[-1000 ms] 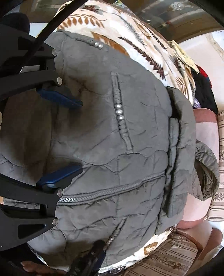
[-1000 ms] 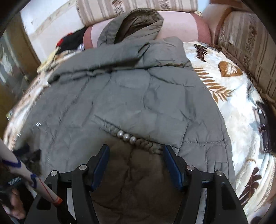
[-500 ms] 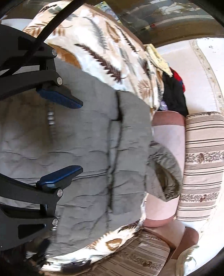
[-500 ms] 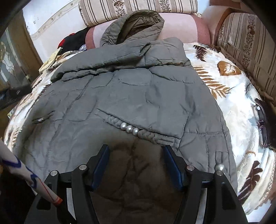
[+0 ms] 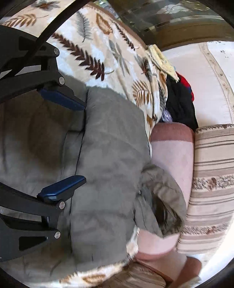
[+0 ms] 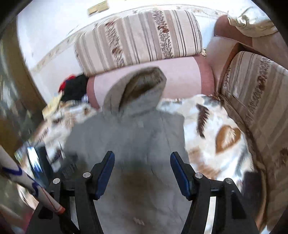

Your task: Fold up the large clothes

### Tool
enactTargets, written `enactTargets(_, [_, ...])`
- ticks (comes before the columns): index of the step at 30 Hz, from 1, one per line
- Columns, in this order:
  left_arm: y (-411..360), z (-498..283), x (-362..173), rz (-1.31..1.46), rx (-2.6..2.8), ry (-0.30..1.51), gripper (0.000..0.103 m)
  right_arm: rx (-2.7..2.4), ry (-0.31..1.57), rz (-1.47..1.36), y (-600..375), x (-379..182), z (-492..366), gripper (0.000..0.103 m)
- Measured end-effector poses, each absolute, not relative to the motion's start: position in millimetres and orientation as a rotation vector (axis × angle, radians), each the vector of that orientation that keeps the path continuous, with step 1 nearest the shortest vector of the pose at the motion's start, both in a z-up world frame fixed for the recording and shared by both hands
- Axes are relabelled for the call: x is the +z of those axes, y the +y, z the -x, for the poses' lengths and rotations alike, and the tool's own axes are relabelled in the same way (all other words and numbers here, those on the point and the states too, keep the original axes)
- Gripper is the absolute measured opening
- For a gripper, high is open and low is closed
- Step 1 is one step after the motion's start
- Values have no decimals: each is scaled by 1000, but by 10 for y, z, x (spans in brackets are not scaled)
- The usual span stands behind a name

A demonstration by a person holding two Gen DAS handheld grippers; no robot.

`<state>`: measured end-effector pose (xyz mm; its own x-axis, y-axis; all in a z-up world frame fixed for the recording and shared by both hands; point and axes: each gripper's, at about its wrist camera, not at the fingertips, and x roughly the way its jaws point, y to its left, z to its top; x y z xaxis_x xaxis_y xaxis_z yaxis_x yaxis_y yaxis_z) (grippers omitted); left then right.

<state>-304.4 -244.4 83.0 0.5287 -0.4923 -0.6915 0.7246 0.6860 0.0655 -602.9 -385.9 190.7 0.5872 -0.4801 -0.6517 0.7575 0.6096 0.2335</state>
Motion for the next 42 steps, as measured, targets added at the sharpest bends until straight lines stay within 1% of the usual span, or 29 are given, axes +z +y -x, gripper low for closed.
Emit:
enactTargets(3, [-2410, 2920, 806, -347, -758, 685, 74, -808, 559, -542, -4378, 2155, 5670, 69])
enactTargets(5, [-2385, 2883, 795, -328, -771, 686, 74, -837, 556, -548, -4773, 2226, 5413, 69])
enactTargets(8, [-2403, 2894, 773, -328, -777, 664, 74, -847, 506, -685, -5476, 2162, 5141, 69])
enactTargets(12, [-2459, 2959, 728, -353, -774, 608, 74, -863, 411, -855, -6154, 2009, 4850, 68])
enactTargets(17, [-2489, 2923, 691, -346, -804, 624, 74, -963, 482, -762, -6719, 1848, 4368, 68])
enactTargets(24, [-2561, 2813, 527, -333, -819, 708, 74, -968, 524, -728, -7360, 1388, 4093, 68])
enactTargets(26, [-2603, 2812, 480, -350, -805, 698, 74, -969, 543, -709, -7474, 1286, 4011, 68])
enactTargets(27, [-2624, 2818, 462, -361, -801, 690, 74, -969, 548, -702, -7530, 1228, 3966, 66])
enactTargets(29, [-2648, 2825, 446, -364, -799, 683, 74, -950, 563, -697, -7604, 1120, 3879, 34])
enactTargets(30, [-2653, 2823, 444, -365, -801, 683, 74, -938, 574, -699, -7622, 1076, 3840, 12])
enactTargets(33, [-2656, 2800, 454, -361, -806, 687, 74, -941, 563, -611, -7482, 1081, 3802, 7])
enactTargets(37, [-2610, 2761, 502, -331, -812, 711, 74, -911, 467, -581, -7087, 1307, 4013, 5])
enactTargets(42, [-2521, 2666, 605, -277, -817, 731, 74, -833, 426, -441, -6119, 1742, 4293, 4])
